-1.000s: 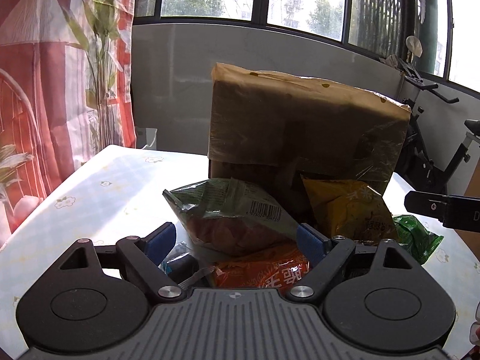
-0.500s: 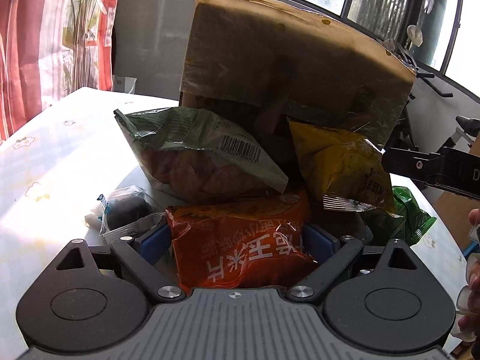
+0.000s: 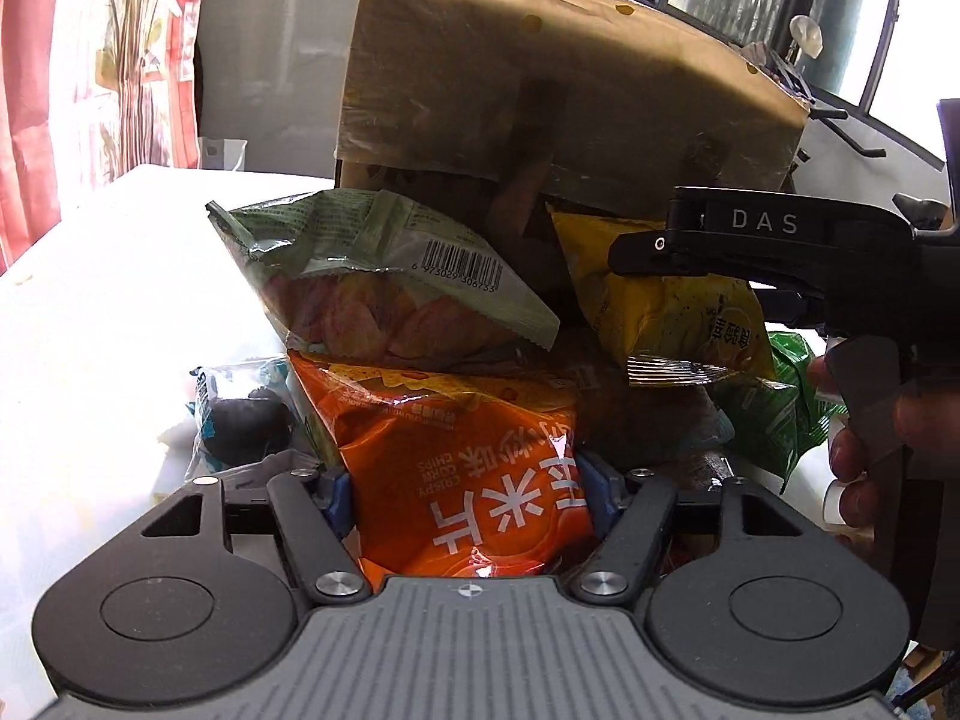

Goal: Organize snacks
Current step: 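Grasp the orange chip bag with left tool while right tool grasps yellow chip bag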

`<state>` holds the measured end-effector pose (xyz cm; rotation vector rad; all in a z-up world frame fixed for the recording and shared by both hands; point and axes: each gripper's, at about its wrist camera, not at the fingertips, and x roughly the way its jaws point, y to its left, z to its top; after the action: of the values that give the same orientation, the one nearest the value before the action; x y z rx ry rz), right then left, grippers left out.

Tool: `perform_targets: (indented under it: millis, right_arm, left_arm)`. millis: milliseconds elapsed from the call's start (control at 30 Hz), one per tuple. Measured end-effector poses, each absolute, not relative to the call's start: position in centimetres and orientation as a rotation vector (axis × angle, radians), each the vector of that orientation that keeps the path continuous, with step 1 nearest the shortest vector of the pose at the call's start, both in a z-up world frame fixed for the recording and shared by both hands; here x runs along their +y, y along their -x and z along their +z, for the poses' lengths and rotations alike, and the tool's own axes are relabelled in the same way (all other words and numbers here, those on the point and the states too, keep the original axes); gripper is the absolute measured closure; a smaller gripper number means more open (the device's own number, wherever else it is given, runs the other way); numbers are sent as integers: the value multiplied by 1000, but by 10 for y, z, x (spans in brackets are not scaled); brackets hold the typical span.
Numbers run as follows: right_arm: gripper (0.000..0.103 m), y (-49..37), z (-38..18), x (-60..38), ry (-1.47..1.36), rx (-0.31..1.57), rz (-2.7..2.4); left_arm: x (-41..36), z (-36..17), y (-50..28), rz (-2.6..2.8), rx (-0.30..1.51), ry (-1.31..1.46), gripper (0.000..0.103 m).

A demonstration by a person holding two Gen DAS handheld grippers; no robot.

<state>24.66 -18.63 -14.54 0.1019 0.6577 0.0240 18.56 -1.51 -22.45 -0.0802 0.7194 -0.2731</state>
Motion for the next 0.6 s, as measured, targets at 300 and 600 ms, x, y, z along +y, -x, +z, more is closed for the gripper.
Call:
perform_targets:
  millis: [300, 600]
  right_arm:
    - [27, -216, -138, -200, -208, 636, 76]
    - [28, -179, -116, -204, -211, 546, 64]
  left_arm:
    - [0, -198, -165, -263, 655, 62, 45]
    - [17, -180, -145, -228, 605, 67, 45]
